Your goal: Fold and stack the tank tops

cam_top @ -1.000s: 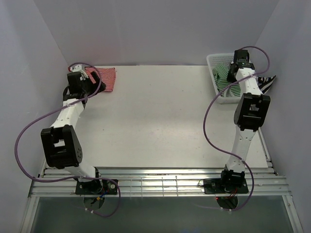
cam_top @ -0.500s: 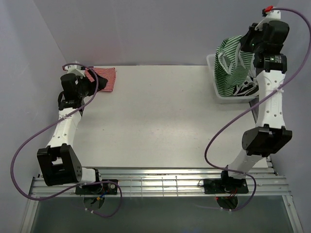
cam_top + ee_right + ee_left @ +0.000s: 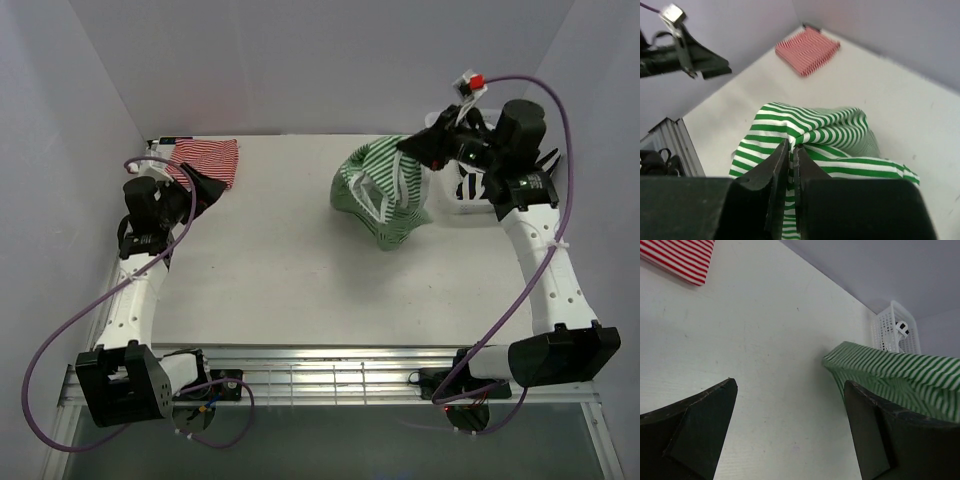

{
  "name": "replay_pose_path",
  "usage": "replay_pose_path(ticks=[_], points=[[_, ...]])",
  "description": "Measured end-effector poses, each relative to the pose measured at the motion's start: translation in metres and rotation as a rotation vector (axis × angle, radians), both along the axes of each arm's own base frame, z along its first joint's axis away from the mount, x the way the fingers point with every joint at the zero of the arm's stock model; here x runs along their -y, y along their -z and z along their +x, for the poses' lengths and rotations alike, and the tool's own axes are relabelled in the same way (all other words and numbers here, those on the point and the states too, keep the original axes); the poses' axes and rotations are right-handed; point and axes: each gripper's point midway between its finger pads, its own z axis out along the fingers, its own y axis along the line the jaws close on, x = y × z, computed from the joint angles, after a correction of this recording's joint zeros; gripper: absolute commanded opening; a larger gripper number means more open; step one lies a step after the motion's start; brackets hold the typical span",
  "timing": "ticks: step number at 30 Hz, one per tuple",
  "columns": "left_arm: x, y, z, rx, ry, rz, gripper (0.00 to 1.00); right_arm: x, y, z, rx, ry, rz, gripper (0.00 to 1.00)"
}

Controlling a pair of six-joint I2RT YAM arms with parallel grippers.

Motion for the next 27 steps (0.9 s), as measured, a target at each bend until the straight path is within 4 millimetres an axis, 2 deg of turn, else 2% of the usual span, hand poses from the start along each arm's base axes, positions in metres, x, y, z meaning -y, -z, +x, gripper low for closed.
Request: replay_pose_path(ticks=[2, 4, 6, 8, 10, 12, 17, 20, 23, 27], points=[[0.002, 0.013, -0.007, -0.046, -0.007, -0.028, 0.98, 0.002, 0.059, 0.007, -0.134, 0.023, -0.017, 0.19], [0.003, 0.03, -0.013, -0.105, -0.014, -0.055, 0.98, 0.012, 0.122, 0.017, -0.287, 0.111, -0.054, 0.48], [0.007, 0.048, -0.021, -0.163, -0.009, -0.077, 0.98, 0.03, 0.179, 0.024, -0.434, 0.246, -0.117, 0.77], [0.014, 0.069, -0.03, -0.23, 0.001, -0.096, 0.98, 0.051, 0.22, 0.025, -0.531, 0.38, -0.193, 0.85], [0.027, 0.092, -0.039, -0.303, 0.033, -0.101, 0.98, 0.067, 0.246, 0.02, -0.588, 0.468, -0.242, 0.99], [0.045, 0.115, -0.045, -0.379, 0.08, -0.098, 0.98, 0.077, 0.263, 0.01, -0.62, 0.516, -0.274, 0.9], [0.078, 0.17, -0.051, -0.558, 0.166, -0.076, 0.98, 0.074, 0.291, -0.033, -0.668, 0.546, -0.304, 0.9], [0.091, 0.198, -0.044, -0.642, 0.195, -0.062, 0.98, 0.07, 0.307, -0.058, -0.694, 0.535, -0.306, 0.9], [0.105, 0.21, -0.025, -0.662, 0.226, -0.049, 0.98, 0.071, 0.338, -0.083, -0.769, 0.535, -0.324, 0.9], [0.133, 0.21, 0.01, -0.609, 0.292, -0.037, 0.98, 0.069, 0.373, -0.104, -0.88, 0.535, -0.364, 0.92]])
